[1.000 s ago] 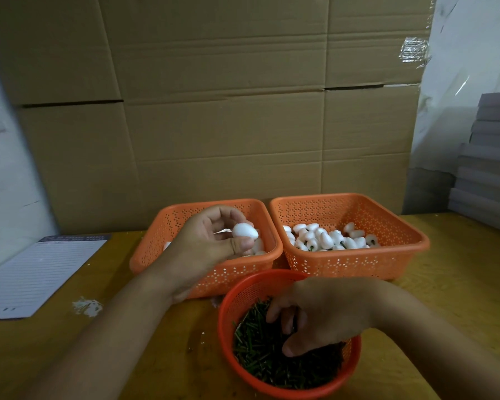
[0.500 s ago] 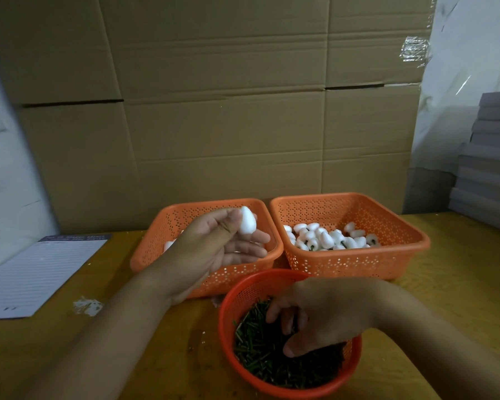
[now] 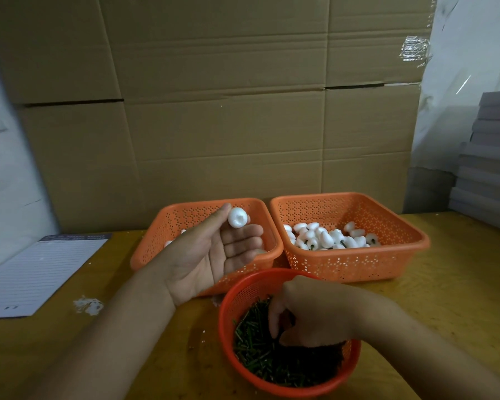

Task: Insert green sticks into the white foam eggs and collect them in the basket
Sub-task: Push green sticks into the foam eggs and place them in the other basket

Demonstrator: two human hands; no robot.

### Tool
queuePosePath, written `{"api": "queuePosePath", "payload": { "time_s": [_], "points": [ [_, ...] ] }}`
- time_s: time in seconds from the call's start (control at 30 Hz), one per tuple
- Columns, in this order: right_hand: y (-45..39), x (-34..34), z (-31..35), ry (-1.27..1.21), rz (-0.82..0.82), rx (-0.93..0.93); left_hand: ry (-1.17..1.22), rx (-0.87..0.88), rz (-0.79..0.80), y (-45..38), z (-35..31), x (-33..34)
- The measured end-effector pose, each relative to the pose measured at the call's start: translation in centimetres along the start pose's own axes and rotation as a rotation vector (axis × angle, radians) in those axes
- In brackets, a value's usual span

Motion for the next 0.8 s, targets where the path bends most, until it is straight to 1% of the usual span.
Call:
{"api": "queuePosePath", "payload": {
  "time_s": [0.07, 0.2, 0.27, 0.33, 0.4, 0.63, 0.8],
  "points": [
    [-0.1, 0.0, 0.0, 0.013, -0.01, -0.001, 0.003, -0.008, -0.001, -0.2, 0.2, -0.1],
    [-0.1, -0.2, -0.2, 0.002, -0.094, 0.003, -0.012, -0.007, 0.005, -0.4, 0.4, -0.2],
    [-0.1, -0.1, -0.3, 0.001, -0.077, 0.023, -0.016, -0.005, 0.003, -0.5, 0.4, -0.3],
    [-0.2, 0.3, -0.5, 0.036, -0.021, 0.022, -0.013, -0.002, 0.007, -0.6, 0.4, -0.4],
    [-0.3, 0.5, -0.4, 0.056, -0.017, 0.013, -0.018, -0.001, 0.004, -0.6, 0.4, -0.4],
    [-0.1, -0.2, -0.2, -0.005, -0.159, 0.002, -0.006, 0.012, -0.034, -0.6, 0.4, -0.4],
    [0.8, -1.6, -0.1, -0.14, -0.295, -0.033, -0.03, 0.026, -0.051, -0.6, 0.4, -0.7]
  ]
}}
Point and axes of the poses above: each hand's wrist, its own y-axis away from the middle knuckle, its own x-axis out of the palm, z = x × y, the point moved 1 cm from there along -y, towards the middle knuckle, and after that the axes turned 9 degrees about -x, right-handed, at the moved point
